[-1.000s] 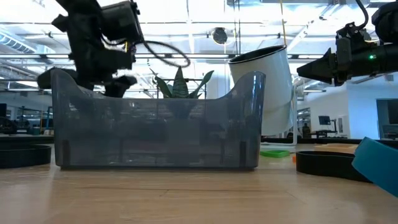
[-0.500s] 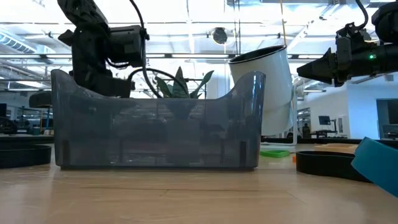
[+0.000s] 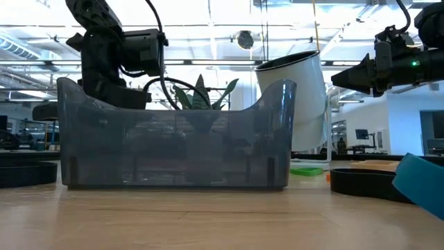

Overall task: Pick and place rubber bands into bin
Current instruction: Put the middle blue rubber band into the gray bin

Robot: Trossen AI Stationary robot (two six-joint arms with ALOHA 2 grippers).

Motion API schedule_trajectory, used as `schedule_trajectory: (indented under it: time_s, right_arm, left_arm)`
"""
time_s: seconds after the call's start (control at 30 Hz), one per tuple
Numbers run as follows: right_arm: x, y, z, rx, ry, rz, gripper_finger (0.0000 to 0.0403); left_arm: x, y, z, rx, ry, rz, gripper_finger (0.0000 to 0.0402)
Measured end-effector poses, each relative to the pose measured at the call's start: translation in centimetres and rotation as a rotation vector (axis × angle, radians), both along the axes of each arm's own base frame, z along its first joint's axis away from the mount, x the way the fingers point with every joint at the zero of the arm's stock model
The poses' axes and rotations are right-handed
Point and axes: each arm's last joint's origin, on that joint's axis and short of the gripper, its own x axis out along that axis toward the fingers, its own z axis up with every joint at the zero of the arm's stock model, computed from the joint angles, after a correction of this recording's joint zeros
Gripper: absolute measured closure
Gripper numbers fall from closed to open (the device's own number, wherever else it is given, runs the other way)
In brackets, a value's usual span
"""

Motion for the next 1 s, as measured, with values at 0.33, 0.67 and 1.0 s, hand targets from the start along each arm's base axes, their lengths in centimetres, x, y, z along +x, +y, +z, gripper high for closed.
schedule_trajectory:
  time_s: [0.33,0.67,1.0]
  right_arm:
    - [0.0,0.0,0.0,0.0,0.0,0.0,0.0261]
    - [0.0,0.0,0.0,0.0,0.001,0.0,0.0261]
    - [0.0,0.0,0.0,0.0,0.001,0.0,0.0261]
  left_arm:
    - [0.0,-0.5,0.0,-0.003,0.003,-0.015,0.034]
    - [-0.1,-0.6,0.1,-0.05,-0.007,0.123,0.0397]
    - [-1.6,-0.7,5.9,-0.157,-0.272,0.375,0.04]
